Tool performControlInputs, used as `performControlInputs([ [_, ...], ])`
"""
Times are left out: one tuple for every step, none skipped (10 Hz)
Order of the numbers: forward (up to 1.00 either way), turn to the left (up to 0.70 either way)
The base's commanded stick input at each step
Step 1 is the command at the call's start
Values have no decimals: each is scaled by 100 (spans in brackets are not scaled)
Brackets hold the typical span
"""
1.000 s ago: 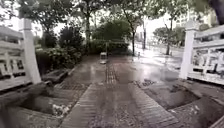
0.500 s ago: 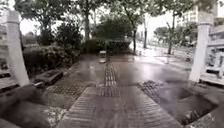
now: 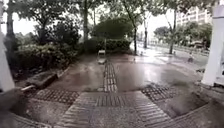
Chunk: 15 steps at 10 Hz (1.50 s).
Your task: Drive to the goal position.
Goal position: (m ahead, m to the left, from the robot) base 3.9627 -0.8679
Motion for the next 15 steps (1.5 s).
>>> performControlInputs([
  [63,2],
  [63,2],
  [63,2],
  [63,2],
  [63,2],
  [63,2],
  [63,2],
  [63,2],
  [63,2],
  [63,2],
  [63,2],
  [63,2],
  [63,2],
  [63,2],
  [63,2],
])
